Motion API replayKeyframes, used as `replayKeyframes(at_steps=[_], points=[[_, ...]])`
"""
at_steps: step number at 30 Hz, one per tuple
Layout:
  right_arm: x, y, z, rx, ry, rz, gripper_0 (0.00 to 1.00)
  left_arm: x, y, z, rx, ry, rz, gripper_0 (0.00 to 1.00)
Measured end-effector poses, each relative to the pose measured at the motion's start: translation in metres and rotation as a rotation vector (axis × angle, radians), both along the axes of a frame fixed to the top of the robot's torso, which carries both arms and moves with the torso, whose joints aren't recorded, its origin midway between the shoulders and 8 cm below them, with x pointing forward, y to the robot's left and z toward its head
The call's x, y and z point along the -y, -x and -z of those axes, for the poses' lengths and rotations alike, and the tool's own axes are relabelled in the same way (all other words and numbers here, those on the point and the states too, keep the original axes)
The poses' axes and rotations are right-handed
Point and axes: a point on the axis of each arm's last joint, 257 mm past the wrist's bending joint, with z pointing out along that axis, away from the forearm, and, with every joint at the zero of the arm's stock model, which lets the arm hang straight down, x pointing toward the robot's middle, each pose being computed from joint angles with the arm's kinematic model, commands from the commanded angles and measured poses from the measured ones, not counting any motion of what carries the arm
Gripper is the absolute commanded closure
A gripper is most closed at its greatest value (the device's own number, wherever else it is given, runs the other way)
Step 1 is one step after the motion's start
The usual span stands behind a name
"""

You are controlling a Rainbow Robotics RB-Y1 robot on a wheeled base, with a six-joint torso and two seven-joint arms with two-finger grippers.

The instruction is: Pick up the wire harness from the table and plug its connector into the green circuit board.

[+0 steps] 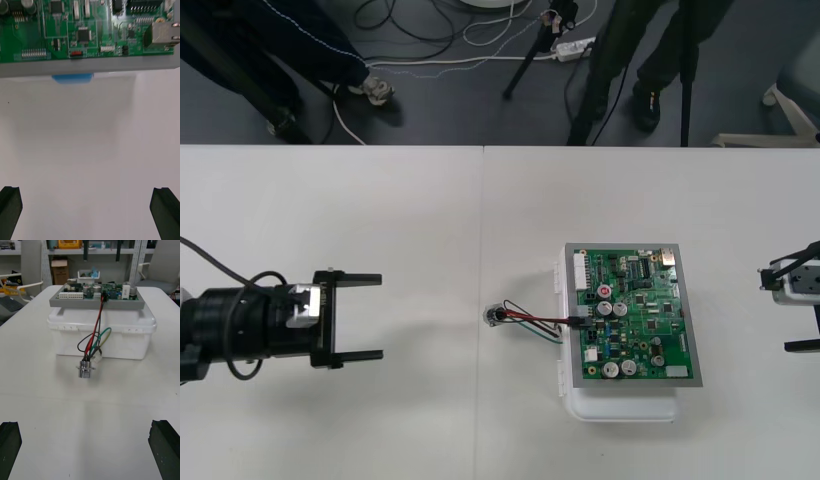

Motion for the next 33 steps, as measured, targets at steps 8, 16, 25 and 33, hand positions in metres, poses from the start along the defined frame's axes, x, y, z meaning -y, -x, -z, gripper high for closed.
replayKeyframes(at_steps=[8, 16, 25, 33], points=[[-0.041, 0.011, -0.046, 0.015, -0.227, -0.07, 0.0, -0.046, 0.022, -0.024, -0.079, -0.096, -0.042, 0.0], [-0.063, 0.024, -0.081, -0.014, -0.451, -0.103, 0.0, -0.082, 0.041, -0.051, -0.134, -0.168, -0.081, 0.0], [-0.062, 0.026, -0.095, -0.022, -0.527, -0.11, 0.0, -0.098, 0.055, -0.09, -0.073, -0.228, -0.059, 0.0], [-0.062, 0.028, -0.102, 0.052, -0.54, -0.221, 0.0, -0.102, 0.06, -0.122, -0.088, -0.229, -0.042, 0.0]])
